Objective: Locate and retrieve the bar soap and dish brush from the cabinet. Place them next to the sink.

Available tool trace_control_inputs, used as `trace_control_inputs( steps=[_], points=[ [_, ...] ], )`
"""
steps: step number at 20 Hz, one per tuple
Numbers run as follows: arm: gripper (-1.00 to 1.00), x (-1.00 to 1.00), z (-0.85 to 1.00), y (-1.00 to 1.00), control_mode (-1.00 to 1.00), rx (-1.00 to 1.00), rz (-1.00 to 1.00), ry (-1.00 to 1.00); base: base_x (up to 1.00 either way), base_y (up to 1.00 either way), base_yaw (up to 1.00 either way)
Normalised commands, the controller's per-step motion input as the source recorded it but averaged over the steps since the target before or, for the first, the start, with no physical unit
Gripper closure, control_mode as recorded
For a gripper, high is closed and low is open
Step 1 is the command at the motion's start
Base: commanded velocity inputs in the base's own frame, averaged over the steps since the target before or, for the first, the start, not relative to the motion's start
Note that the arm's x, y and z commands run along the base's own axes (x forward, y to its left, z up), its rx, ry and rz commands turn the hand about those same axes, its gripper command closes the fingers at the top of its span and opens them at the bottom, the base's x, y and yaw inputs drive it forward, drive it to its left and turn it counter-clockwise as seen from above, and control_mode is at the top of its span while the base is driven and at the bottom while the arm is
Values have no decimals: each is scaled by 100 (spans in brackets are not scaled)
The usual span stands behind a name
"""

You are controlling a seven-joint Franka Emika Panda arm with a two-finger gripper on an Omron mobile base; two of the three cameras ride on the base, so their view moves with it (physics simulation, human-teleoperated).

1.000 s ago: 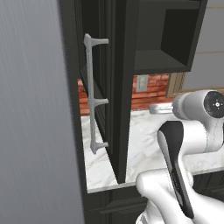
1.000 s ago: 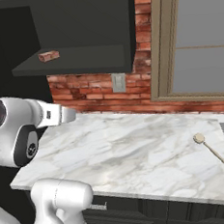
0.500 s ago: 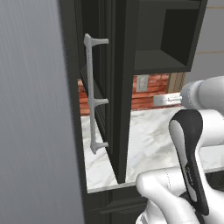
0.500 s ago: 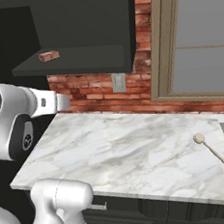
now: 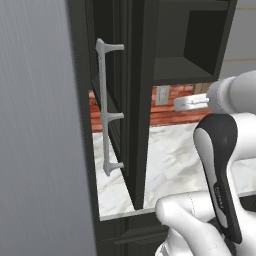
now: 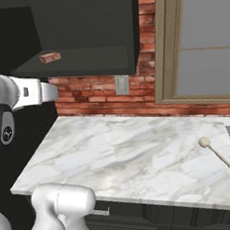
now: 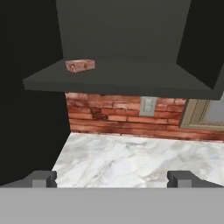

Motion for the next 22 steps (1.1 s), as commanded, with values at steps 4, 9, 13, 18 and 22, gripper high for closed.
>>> trace_control_inputs(
  steps=[4, 9, 13, 18, 22],
  points=[
    [-100, -4, 19, 13, -100, -1, 6, -5, 0, 0, 0],
    [-100, 0, 33, 10, -100, -3, 9, -6, 0, 0, 0],
    [-100, 13, 16, 3, -100, -6, 4, -5, 0, 0, 0],
    [-100, 34, 3, -4, -100, -2, 4, -2, 0, 0, 0],
    [-100, 42, 1, -4, -100, 0, 2, 1, 0, 0, 0]
  ],
)
